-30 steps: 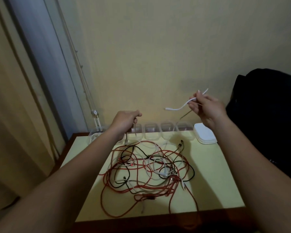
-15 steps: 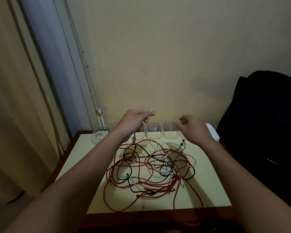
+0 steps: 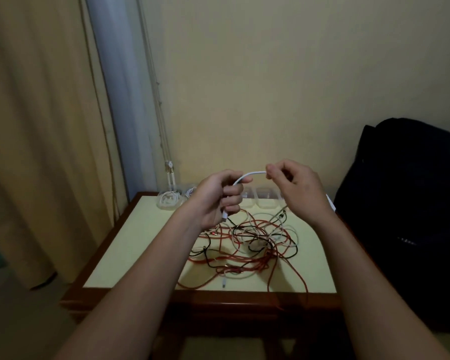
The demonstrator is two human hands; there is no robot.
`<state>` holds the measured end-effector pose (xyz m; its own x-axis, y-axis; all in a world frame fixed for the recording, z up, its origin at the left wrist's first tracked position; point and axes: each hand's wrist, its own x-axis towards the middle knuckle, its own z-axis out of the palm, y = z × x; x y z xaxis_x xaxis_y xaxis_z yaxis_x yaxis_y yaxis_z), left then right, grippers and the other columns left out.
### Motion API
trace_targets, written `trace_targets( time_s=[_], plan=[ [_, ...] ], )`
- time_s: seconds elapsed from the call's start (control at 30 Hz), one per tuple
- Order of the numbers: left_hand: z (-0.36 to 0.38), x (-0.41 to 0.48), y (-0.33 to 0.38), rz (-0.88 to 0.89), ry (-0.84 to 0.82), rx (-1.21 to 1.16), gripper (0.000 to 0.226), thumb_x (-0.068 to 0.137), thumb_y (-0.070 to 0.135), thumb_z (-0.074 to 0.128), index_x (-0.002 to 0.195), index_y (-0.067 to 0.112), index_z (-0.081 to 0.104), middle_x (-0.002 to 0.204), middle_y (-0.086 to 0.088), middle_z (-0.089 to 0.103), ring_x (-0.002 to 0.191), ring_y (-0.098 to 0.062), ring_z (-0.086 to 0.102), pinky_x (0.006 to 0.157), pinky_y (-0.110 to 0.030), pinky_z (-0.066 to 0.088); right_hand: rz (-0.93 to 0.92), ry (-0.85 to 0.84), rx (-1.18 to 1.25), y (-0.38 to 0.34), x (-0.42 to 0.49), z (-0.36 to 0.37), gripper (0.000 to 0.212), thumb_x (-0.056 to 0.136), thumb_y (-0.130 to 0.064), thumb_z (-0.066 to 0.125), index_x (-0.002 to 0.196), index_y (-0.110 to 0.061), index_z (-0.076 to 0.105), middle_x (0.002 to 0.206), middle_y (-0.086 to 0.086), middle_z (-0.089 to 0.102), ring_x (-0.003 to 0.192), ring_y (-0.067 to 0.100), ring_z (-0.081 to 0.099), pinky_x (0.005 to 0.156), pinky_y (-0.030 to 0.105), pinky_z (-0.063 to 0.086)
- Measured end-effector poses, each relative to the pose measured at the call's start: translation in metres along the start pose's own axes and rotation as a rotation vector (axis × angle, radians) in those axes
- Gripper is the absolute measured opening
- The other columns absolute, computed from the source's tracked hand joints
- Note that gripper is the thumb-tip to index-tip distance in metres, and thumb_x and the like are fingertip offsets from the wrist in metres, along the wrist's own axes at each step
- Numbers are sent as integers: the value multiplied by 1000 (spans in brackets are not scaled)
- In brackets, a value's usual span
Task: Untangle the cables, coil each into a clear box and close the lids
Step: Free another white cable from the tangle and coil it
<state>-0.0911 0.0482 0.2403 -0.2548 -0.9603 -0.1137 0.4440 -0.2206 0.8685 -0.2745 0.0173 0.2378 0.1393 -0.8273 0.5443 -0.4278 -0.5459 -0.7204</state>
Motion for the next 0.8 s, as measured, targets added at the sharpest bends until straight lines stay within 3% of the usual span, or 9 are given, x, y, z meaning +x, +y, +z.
trace_targets(
  time_s=[0.13,0.27,0.43,0.6,0.67,0.8],
  plan=[
    [10,-43,-3,38,-47,-47,29,104,32,45,80,17,52,46,8,24,34,-2,18,37,-16,16,-37,59,14,-20,-31,-22,28,92,-39,70,75,-17,64,62,-10,53,55,3,43,54,20,35],
    [1,-76,10,124,-20,-263,31,101,31,45,76,16,55,44,8,23,42,-6,7,36,-17,10,-1,101,16,-20,-57,-46,25,90,-36,74,78,-16,65,67,-8,57,61,8,47,60,27,39],
    [-15,-97,11,230,41,-540,29,94,14,41,99,3,67,59,8,31,47,-7,22,46,-20,16,60,203,-68,-11,-90,-60,14,89,-28,76,79,-24,68,70,-1,65,64,19,56,60,28,43],
    [-6,-98,-7,317,154,-505,22,101,13,50,110,3,67,70,3,57,54,-4,48,47,-14,41,-48,216,-229,-14,-106,-53,8,89,-20,76,82,-21,73,74,-17,65,72,19,62,66,34,48],
    [-1,-98,-10,358,182,-466,23,100,18,55,109,1,67,80,-2,66,58,-5,60,52,-14,52,-133,146,-323,-18,-109,-50,7,90,-18,75,83,-19,73,78,-20,62,79,17,61,73,34,46],
    [14,-98,-15,518,241,-253,25,100,18,56,110,-3,66,88,-11,74,70,-11,71,63,-18,58,-186,-11,-421,-27,-117,-40,10,92,-21,71,83,-19,73,74,-22,53,76,10,49,71,32,34]
  ],
)
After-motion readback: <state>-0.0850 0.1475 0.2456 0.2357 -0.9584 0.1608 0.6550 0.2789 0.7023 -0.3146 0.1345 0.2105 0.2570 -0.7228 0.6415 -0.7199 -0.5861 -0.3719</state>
